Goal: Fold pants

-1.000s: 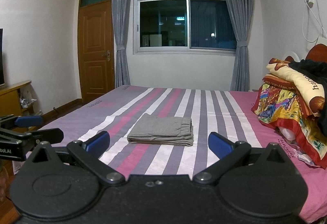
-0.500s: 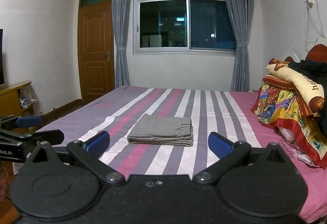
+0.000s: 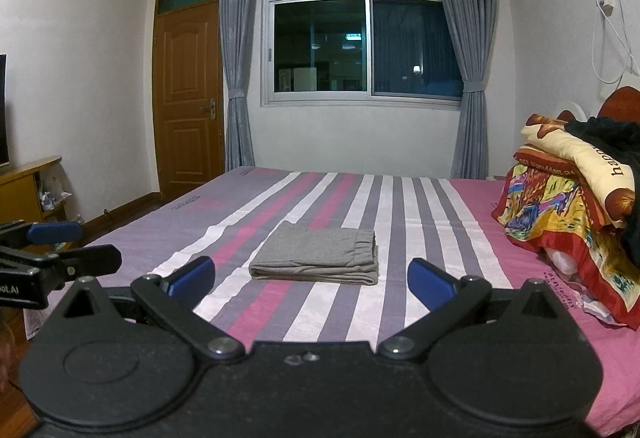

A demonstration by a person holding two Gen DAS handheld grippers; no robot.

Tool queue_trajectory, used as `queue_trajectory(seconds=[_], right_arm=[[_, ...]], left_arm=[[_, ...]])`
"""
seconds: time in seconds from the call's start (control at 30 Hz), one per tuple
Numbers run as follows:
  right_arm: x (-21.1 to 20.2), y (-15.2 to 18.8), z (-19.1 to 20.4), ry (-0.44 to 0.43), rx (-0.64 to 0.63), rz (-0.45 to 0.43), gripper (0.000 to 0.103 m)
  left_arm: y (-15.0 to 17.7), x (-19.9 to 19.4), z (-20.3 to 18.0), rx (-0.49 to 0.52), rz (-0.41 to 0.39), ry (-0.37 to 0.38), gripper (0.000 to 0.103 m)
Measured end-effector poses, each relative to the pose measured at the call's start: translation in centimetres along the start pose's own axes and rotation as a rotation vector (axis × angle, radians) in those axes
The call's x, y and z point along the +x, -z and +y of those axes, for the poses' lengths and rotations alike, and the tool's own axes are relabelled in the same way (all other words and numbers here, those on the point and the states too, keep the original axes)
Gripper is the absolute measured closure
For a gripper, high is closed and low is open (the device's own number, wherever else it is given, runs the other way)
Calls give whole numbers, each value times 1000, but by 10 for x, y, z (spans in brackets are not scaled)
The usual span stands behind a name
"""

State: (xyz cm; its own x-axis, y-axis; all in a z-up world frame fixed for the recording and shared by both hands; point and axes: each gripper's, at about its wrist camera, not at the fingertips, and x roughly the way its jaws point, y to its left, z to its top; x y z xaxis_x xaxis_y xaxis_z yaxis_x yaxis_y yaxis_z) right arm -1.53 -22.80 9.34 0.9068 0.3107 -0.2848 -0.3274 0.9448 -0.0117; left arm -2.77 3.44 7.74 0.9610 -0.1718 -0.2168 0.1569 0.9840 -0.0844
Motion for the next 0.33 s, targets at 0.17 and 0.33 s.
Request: queue_trajectory(seconds=[0.17,0.33], right_arm=[[1,0,0,0,-1,1,0],[0,0,-1,1,-4,-1,0]], left_arm=[[-2,-3,3,0,-18,-5,0],[-2,-5,5,-9,-28,2,0]])
